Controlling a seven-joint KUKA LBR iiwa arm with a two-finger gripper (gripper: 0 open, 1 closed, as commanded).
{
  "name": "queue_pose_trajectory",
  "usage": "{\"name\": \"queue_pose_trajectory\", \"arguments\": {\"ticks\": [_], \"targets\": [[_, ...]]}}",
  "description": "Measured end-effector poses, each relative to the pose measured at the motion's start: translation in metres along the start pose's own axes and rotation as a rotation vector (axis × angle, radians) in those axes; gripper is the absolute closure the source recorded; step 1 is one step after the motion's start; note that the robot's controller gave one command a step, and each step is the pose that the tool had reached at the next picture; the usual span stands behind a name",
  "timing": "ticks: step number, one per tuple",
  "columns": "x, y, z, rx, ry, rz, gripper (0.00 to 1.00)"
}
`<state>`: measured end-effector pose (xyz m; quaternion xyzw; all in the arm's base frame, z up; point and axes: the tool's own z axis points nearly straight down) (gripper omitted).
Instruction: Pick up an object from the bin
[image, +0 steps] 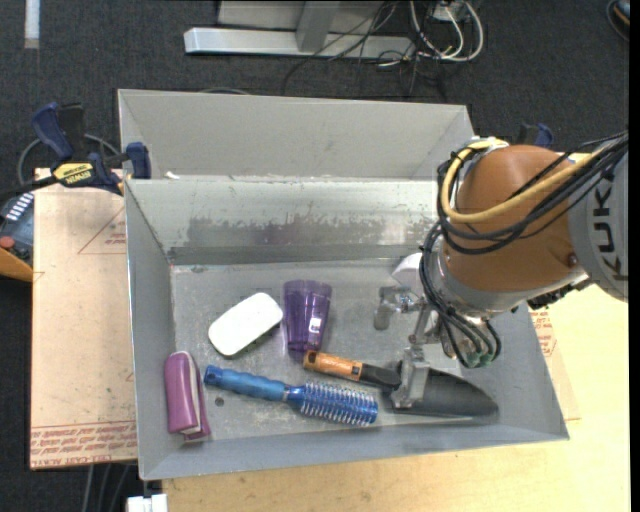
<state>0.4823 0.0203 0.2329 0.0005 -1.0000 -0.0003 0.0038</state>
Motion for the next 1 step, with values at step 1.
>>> {"name": "queue_pose_trajectory", "arguments": {"ticks": [1], "targets": [[-0.0014,-0.0002,-0.0042,0.000,-0.008,0.001,0.00]]}}
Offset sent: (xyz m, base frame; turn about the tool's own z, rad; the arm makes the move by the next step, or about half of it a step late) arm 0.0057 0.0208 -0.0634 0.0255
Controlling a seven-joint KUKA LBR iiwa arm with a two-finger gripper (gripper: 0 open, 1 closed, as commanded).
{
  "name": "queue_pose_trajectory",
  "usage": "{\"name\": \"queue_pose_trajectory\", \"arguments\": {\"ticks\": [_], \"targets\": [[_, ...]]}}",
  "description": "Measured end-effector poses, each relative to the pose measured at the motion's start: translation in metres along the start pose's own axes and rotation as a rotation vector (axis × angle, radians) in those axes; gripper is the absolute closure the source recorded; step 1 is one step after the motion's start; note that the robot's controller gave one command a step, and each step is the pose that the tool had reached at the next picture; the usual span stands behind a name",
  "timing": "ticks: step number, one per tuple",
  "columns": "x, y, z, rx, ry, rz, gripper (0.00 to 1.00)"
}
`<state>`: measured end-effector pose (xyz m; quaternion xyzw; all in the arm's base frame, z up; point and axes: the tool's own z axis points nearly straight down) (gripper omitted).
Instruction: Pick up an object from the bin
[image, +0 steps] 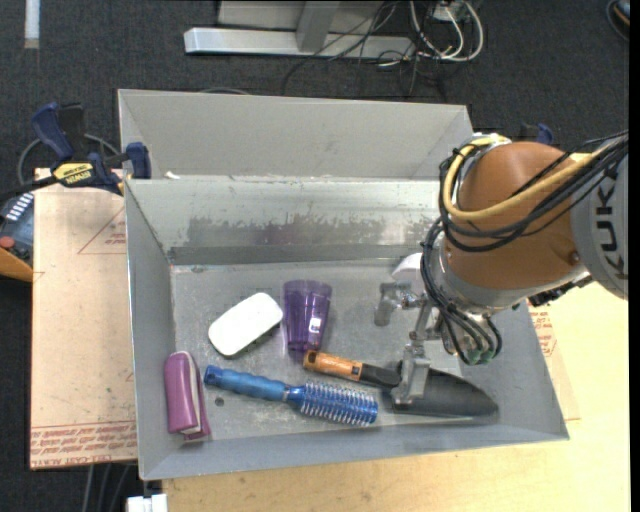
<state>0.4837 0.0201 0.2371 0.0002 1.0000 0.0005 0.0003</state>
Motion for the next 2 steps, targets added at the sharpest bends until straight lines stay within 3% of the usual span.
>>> {"name": "queue_pose_trajectory", "arguments": {"ticks": [1,2], "targets": [[-0.003,0.022,0.071,-0.001,0.014,0.021,0.00],[0.000,0.031,0.085,-0.001,0.001,0.041,0.00]]}}
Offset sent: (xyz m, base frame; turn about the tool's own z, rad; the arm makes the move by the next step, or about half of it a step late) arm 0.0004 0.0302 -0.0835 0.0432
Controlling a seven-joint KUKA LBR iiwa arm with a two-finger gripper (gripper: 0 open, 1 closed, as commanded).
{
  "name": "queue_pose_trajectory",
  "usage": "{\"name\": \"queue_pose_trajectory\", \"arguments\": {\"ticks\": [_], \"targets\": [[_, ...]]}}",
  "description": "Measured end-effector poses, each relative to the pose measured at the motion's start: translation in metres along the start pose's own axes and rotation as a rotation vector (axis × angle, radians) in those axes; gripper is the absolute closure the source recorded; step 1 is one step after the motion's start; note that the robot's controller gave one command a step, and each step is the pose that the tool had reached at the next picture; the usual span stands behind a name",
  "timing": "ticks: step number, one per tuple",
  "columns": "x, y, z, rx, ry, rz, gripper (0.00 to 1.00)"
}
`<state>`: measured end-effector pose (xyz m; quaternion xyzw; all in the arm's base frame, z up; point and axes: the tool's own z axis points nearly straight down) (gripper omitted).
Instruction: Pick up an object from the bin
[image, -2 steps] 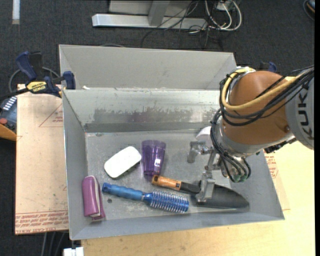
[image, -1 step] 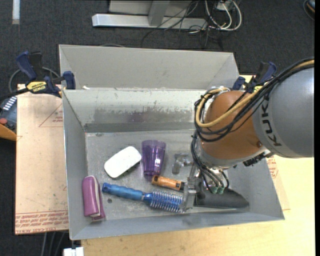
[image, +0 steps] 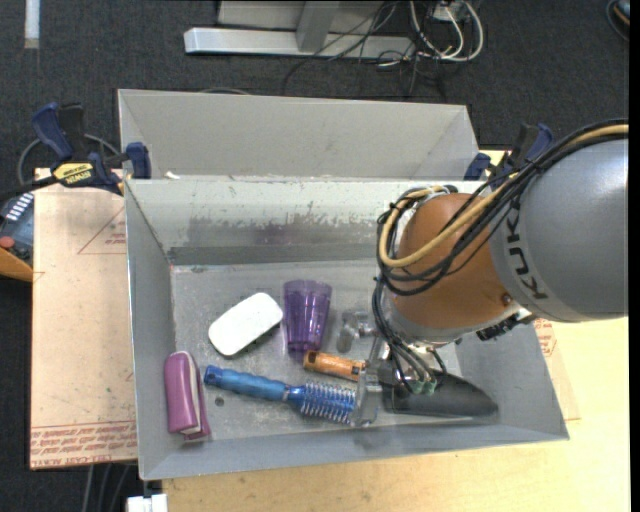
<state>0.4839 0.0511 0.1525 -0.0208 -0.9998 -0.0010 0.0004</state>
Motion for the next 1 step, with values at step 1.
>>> {"name": "queue_pose_trajectory", "arguments": {"ticks": [1], "targets": [[-0.0096,0.0236,0.0834,-0.003,0.000,0.037,0.00]]}}
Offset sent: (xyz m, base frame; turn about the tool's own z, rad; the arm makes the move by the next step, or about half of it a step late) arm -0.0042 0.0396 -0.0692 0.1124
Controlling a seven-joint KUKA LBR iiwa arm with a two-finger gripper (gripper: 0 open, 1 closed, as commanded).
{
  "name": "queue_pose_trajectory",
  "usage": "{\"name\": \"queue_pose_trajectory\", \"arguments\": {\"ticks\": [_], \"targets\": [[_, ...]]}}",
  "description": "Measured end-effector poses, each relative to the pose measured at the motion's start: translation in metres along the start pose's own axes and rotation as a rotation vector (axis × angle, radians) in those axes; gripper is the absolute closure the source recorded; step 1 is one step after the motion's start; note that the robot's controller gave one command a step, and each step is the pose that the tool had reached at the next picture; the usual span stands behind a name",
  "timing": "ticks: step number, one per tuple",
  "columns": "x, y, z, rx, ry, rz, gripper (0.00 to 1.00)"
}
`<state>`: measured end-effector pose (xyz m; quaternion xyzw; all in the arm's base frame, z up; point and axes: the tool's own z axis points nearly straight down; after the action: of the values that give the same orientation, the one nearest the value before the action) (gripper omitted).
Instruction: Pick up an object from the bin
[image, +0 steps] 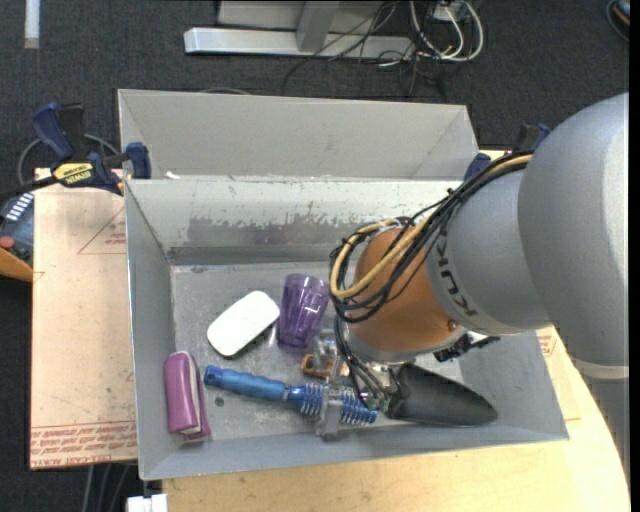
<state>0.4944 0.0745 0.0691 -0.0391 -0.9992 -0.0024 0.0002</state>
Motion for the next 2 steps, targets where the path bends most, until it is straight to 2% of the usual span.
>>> {"name": "queue_pose_trajectory", "arguments": {"ticks": [1,2], "targets": [[0.0139,0.0162,-0.0157,0.000,-0.006,0.076,1.00],[0.0144,0.0160,-0.0154,0.000,-0.004,0.077,1.00]]}}
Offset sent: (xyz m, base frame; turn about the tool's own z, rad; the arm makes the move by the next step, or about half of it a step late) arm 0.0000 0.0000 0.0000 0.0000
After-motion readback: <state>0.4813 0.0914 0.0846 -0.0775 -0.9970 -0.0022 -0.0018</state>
